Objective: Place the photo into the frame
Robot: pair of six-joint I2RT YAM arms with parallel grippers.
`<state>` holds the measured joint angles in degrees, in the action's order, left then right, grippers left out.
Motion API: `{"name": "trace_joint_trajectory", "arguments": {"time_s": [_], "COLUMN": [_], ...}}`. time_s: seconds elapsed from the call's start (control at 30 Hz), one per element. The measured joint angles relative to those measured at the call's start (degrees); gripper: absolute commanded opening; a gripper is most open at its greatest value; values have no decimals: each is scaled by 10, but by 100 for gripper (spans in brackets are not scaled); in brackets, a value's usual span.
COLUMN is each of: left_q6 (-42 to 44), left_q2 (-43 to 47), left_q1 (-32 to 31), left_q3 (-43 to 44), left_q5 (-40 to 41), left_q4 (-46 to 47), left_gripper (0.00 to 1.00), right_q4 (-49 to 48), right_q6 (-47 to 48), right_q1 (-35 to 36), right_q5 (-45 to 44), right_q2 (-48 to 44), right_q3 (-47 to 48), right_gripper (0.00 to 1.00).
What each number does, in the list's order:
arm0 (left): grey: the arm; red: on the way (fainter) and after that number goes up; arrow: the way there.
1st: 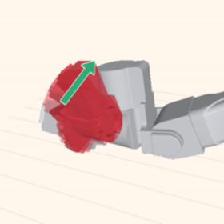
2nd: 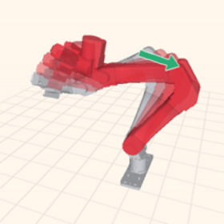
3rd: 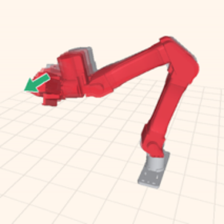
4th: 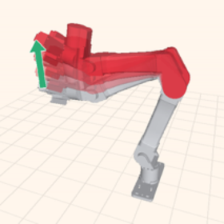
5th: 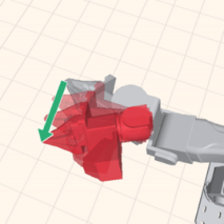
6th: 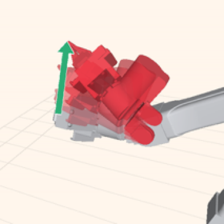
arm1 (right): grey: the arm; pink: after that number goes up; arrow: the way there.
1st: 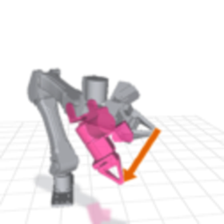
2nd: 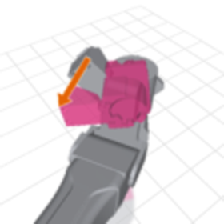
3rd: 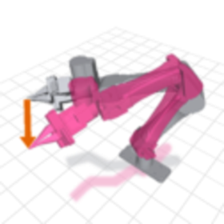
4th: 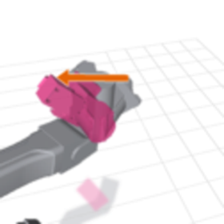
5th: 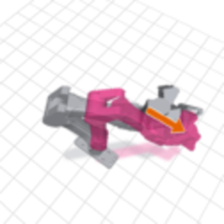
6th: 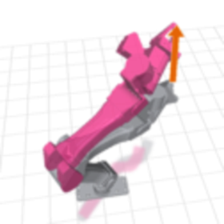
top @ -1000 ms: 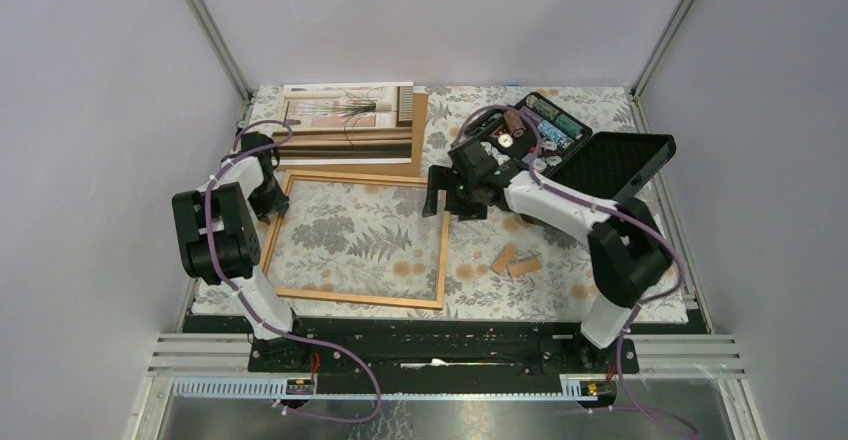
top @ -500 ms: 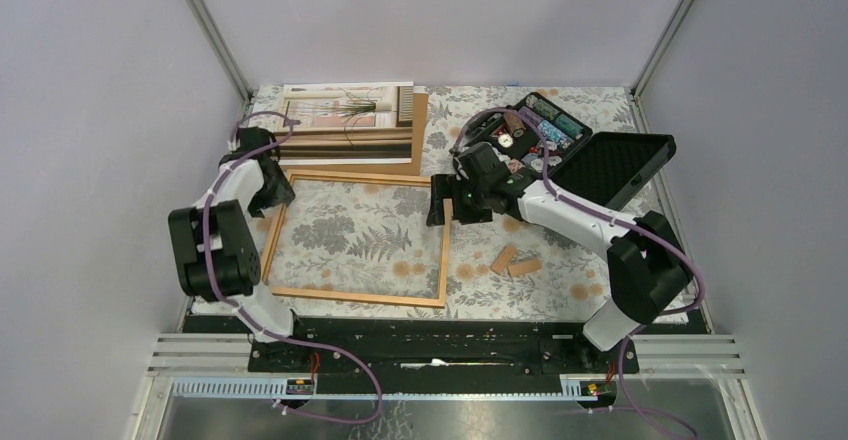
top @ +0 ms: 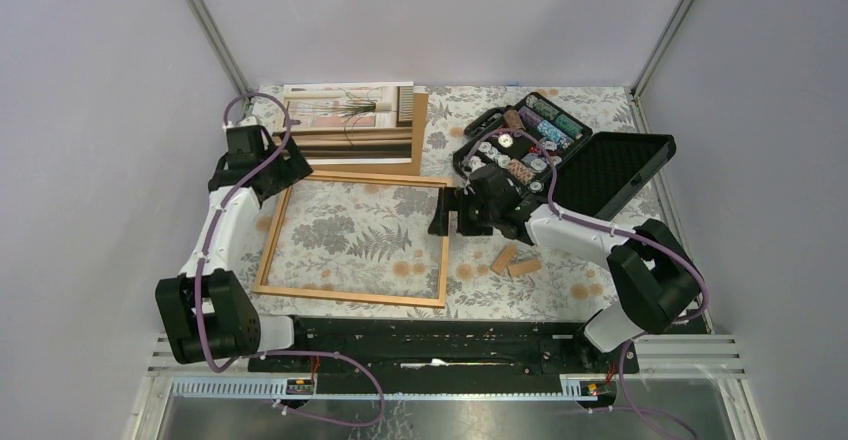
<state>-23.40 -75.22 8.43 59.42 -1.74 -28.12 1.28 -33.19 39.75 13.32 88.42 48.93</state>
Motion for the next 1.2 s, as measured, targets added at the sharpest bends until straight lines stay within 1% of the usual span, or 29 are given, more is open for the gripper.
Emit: {"name": "trace_joint_trajectory", "arguments": {"time_s": [0.1, 0.2, 0.3, 0.43, 0.53, 0.6, 0.73, 0.83, 0.97, 1.07, 1.2], "left_q6": [-9, -16, -20, -21, -22, -23, -37, -85, -183, -261, -310], "left_q2": [0, 1, 2, 9, 15, 17, -10, -66, -118, -171, -256], "left_q1": [-17, -37, -61, -82, -83, -84, -92, -95, -96, -100, -111], "left_q3": [-11, -17, -23, -31, -33, -33, -16, 24, 31, 31, 40], "left_q5": [-52, -87, -108, -120, -124, -124, -128, -132, -125, -103, -80], "left_q4": [10, 29, 40, 43, 45, 51, 49, 61, 149, 256, 368], "left_gripper": [98, 98, 98, 99, 99, 99, 99, 99, 99, 98, 98], "right_q4": [-14, -53, -95, -130, -130, -121, -98, -79, -61, -52, -40], "right_q6": [-6, -18, -46, -98, -136, -151, -164, -164, -162, -154, -134], "right_q1": [0, -4, -10, -25, -36, -40, -46, -51, -63, -73, -84], "right_q5": [-49, -89, -107, -101, -90, -91, -94, -92, -78, -68, -61], "right_q2": [4, 43, 114, 239, 342, 393, 439, 462, 471, 476, 477], "right_q3": [39, 111, 196, 324, 430, 478, 503, 526, 541, 555, 566], "right_gripper": [100, 100, 98, 87, 87, 87, 87, 87, 86, 85, 82]}}
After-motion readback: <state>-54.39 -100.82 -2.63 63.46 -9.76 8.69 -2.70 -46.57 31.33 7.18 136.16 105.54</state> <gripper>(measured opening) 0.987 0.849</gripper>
